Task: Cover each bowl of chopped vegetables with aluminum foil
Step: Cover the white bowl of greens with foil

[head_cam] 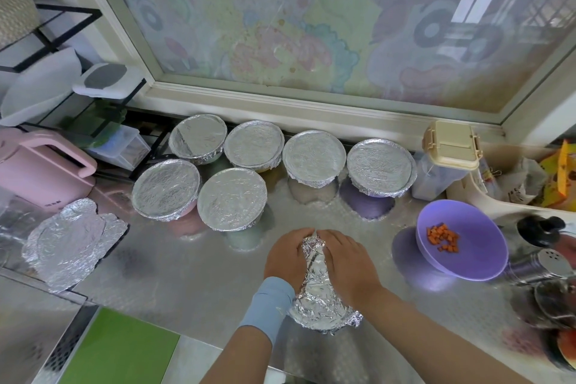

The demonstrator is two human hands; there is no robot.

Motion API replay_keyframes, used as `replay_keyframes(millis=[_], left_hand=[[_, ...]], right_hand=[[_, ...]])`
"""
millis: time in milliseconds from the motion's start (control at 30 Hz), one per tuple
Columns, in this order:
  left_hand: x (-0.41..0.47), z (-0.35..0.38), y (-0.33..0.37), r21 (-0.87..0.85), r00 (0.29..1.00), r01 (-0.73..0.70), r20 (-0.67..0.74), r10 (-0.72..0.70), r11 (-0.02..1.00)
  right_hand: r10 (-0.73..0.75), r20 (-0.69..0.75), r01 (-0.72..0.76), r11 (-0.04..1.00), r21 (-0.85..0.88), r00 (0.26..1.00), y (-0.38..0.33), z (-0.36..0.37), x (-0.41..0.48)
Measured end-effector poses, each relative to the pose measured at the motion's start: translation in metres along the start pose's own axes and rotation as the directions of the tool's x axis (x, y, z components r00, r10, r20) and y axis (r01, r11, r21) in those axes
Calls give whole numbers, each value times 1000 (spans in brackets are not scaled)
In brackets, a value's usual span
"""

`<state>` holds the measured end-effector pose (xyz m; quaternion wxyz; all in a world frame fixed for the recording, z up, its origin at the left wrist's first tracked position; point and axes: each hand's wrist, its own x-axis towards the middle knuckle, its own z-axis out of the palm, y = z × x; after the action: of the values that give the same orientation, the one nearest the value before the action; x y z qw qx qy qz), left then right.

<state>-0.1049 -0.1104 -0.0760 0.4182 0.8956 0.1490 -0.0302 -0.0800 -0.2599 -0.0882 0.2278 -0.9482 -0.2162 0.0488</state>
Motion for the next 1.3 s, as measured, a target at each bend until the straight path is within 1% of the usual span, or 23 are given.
replay_keyframes(millis=[67,133,300,467,567,633,733,767,867,933,1033,1067,1100,1167,1200,1233,1300], left_hand=[[1,-1,2,-15,1000,-2,21,2,1000],[3,-1,2,-24,1000,17,14,-17,1000],[8,0,1,24,998,50,46,-51,998],[6,-1,4,16,993,104,51,-104,994],[6,-1,5,-21,984,173,47,-172,985],[7,0,5,-7,978,207,41,-207,978],[7,0,4,34,972,232,33,-234,972],[7,0,3,46,972,231,36,-233,972],[7,1,0,58,979,196,45,-199,979],[6,4,-3,42,987,161,21,-162,986],[2,9,-5,49,995,67,-71,-63,997],[1,9,-6,75,996,20,-84,-14,997],[-1,9,-6,108,997,-17,-75,25,994],[-2,9,-6,166,998,-50,-38,57,985],[-3,9,-6,185,998,-52,-30,59,981],[-3,8,-6,201,998,-50,-26,57,978],[-1,8,-3,222,998,-43,-28,51,974]], right_hand=[[35,20,-36,999,33,999,2,3,1],[60,54,-62,997,44,997,4,4,4],[83,59,-86,995,44,995,4,4,6],[71,89,-75,996,44,994,4,2,9],[49,120,-53,998,35,992,5,-1,12],[48,107,-50,999,14,993,4,-3,12],[96,44,-96,995,10,994,-1,-3,8],[119,43,-120,993,9,992,-2,-3,7],[235,115,-244,968,64,965,-1,-2,12],[322,145,-342,929,144,935,2,-3,18],[406,192,-446,851,276,893,2,-9,30],[434,216,-484,807,339,875,1,-12,33],[470,249,-532,741,410,847,0,-15,36],[535,320,-615,580,534,782,-1,-18,42],[555,349,-641,514,570,755,-2,-19,45],[566,365,-655,479,584,739,-2,-18,47],[578,362,-662,473,582,731,-1,-15,49]])
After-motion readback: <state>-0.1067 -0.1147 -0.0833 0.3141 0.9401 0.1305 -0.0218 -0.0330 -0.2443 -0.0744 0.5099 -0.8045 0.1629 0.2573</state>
